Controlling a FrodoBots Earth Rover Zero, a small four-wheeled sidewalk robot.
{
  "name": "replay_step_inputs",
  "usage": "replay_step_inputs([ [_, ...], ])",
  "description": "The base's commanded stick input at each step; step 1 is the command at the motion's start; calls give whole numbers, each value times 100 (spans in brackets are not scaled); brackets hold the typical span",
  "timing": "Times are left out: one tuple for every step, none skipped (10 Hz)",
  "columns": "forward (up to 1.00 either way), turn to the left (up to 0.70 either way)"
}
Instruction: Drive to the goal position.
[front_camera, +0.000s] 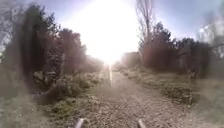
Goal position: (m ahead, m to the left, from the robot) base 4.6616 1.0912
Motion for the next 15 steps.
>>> replay_step_inputs([
  [50,0],
  [50,0],
  [50,0],
  [50,0],
  [50,0],
  [50,0],
  [50,0],
  [50,0],
  [50,0],
  [50,0],
  [50,0],
  [50,0],
  [50,0],
  [50,0],
  [50,0],
])
